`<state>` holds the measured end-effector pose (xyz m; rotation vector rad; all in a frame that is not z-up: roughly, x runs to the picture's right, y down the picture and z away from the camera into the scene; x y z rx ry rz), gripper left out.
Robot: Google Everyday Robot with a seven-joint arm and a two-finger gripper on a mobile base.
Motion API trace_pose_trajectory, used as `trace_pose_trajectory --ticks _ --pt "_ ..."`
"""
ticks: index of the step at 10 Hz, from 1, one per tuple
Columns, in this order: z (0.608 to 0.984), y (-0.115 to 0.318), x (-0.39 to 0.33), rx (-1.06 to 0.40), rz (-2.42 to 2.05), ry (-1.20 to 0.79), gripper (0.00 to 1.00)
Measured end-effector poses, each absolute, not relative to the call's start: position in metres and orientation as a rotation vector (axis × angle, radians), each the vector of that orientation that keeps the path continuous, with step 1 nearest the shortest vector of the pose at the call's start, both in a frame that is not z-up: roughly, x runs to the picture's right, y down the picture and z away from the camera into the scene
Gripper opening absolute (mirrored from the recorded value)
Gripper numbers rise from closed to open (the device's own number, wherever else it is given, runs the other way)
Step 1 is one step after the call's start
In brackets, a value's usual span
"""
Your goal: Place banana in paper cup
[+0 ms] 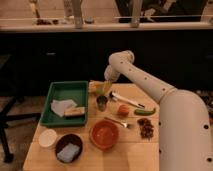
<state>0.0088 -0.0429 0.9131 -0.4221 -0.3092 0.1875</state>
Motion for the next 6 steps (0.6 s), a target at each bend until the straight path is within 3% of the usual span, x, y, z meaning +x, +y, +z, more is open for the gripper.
trace_pose_trajectory --ticks 6 --pt "0.931 -0.040 -0.001 -0.432 0.183 -0.317 0.80"
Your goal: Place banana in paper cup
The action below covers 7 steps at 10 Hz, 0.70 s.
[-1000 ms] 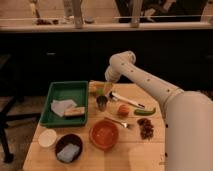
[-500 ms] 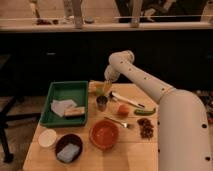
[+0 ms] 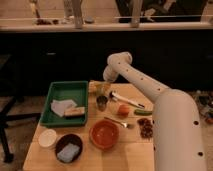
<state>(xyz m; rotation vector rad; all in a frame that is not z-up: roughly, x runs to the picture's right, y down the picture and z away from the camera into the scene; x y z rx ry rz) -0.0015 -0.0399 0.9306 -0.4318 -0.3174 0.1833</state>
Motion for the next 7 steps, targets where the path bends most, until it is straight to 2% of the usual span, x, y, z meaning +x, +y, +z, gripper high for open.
trace_pose_trajectory --ticks 7 --pt "0.945 -0.025 -0.004 -0.481 0.173 -0.317 0.80"
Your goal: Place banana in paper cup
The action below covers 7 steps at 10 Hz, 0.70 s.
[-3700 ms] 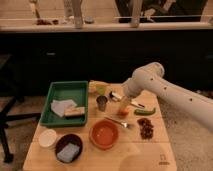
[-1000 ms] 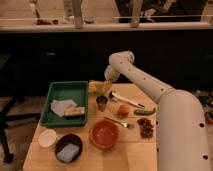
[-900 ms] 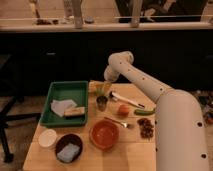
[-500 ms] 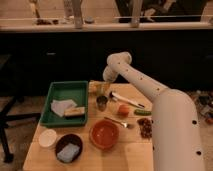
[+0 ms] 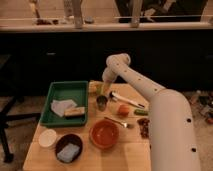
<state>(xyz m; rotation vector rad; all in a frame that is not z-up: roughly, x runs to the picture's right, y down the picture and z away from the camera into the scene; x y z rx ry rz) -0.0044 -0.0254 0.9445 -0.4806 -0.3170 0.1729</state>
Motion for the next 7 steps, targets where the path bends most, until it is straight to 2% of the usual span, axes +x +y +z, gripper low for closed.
trace_pose_trajectory --ticks 5,6,7 --pt "0.9485 -0.0208 -0.0054 -0.501 0.168 -0.321 0.80" --pt "0.9492 -0.0196 -0.0054 -0.506 0.166 -0.323 0.78" --pt "0.9499 -0.0177 -0.0050 -0.512 0.163 -0.325 0.70"
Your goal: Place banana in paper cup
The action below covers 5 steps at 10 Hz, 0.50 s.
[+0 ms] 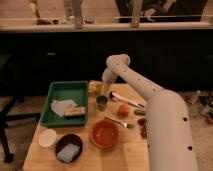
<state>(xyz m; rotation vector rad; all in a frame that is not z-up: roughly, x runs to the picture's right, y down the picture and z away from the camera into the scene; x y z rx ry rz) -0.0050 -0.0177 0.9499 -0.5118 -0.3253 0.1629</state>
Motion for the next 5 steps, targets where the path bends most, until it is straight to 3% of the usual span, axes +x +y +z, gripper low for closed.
trace_pose_trajectory --ticks 4,5 --pt "0.946 -0.019 0.003 -0.503 0.169 -0.336 0.33" --pt "0.943 -0.022 0.008 -0.492 0.175 -0.340 0.18"
